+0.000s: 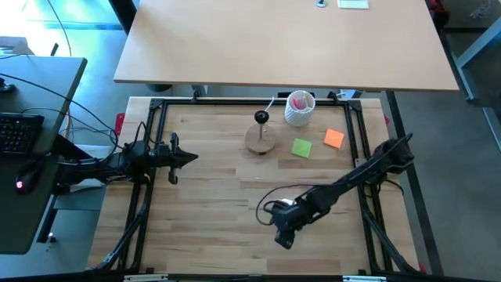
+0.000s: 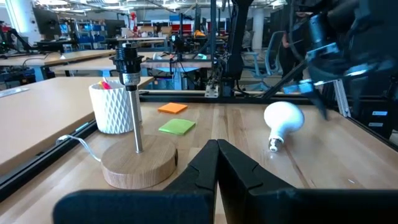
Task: Screw lightbulb
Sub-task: Insert the lightbulb into the lamp socket
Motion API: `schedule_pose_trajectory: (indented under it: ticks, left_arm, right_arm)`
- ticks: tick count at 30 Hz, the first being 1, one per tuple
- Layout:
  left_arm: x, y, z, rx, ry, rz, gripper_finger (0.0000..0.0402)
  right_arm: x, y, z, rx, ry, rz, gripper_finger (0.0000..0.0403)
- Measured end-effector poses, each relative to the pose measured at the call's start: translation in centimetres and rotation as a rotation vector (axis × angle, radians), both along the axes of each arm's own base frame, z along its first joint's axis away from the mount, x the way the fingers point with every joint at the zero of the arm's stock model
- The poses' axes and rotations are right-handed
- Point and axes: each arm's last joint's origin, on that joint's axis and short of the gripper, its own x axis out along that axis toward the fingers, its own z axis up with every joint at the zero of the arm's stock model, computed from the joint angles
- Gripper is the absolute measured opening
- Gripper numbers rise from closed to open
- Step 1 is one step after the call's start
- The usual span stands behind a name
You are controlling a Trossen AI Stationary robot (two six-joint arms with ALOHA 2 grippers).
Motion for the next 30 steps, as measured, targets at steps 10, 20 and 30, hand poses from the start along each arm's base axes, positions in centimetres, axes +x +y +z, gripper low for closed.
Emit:
schedule_pose_trajectory:
  ticks: [10, 20, 30]
  left_arm:
    - [0.0, 0.0, 0.0, 0.0, 0.0, 0.0, 0.0]
    - [0.0, 0.0, 0.0, 0.0, 0.0, 0.0, 0.0]
    - [0.0, 0.0, 0.0, 0.0, -0.001, 0.0, 0.0]
  right_arm:
    - [-2.6, -1.1, -0.8, -0.185, 0.258, -0.279, 0.022]
    - [-5.4, -1.8, -0.8, -0.394, 0.448, -0.422, 0.022]
    - [-7.0, -0.1, 0.8, -0.353, 0.337, -0.674, 0.0228]
